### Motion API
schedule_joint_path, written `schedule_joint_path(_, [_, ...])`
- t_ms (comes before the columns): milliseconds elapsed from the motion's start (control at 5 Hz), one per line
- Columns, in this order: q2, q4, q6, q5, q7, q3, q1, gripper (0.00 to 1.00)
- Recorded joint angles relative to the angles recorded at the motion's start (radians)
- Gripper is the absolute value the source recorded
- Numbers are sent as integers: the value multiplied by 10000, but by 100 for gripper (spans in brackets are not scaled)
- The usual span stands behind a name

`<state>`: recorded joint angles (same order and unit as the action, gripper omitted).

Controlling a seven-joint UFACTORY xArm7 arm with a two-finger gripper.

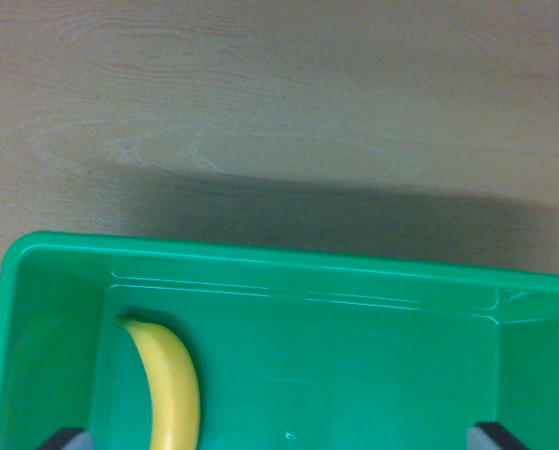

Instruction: Pick fruit

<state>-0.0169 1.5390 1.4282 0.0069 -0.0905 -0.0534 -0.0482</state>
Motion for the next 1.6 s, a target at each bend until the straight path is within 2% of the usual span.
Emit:
schedule_joint_path(200, [0, 0, 0, 0, 0, 0, 0, 0])
schedule_joint_path(400, [-81, -231, -254, 9, 38, -28, 34, 0])
schedule_joint_path(600, [-81, -231, -254, 9, 38, -28, 34, 0])
schedule_joint_path(800, [-174, -498, -548, 18, 81, -61, 73, 0])
schedule_joint_path(1000, [-174, -498, -548, 18, 81, -61, 73, 0])
schedule_joint_path(1200, [-290, -828, -912, 31, 135, -101, 121, 0])
schedule_joint_path(1400, [-290, -828, -912, 31, 135, -101, 121, 0])
schedule_joint_path(1600, [-407, -1164, -1281, 43, 190, -142, 170, 0])
